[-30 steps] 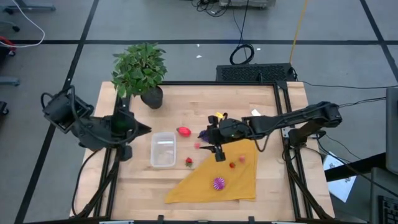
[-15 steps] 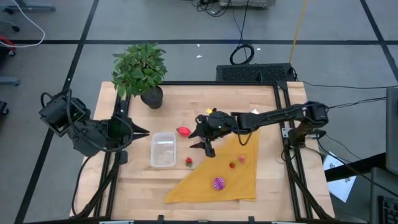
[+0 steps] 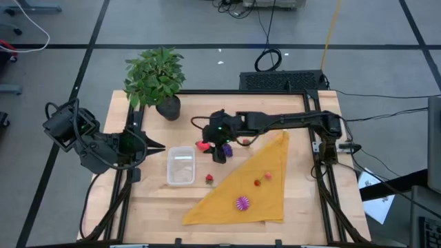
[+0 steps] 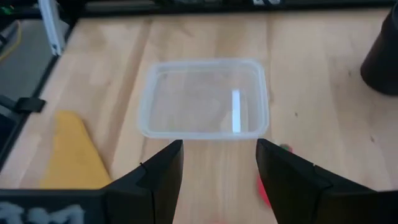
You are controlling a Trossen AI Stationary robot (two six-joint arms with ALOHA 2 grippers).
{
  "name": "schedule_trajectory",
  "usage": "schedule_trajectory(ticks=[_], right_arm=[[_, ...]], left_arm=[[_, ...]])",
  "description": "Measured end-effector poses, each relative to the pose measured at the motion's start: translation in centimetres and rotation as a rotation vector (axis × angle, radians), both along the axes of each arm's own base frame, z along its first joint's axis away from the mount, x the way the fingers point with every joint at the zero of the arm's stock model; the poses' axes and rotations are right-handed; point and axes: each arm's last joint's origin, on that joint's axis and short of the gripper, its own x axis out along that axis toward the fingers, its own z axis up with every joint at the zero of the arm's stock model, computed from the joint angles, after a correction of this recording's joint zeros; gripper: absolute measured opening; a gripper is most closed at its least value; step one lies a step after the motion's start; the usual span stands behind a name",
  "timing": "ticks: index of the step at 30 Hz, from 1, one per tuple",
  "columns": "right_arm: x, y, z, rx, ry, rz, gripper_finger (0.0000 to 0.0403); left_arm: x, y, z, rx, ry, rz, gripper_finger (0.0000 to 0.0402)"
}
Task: Pick and placing Produce into tupperware
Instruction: Put the pink dragon fruit into the transparent bin
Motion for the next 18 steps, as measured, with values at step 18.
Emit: schedule_trajectory(ticks=[18], right_arm=[[1.9,-1.0,-2.8,-0.098,0.033,0.083,0.0204]], left_arm=[[0.1,-0.1,-0.2,0.009,0.01,-0.006,0.0035]])
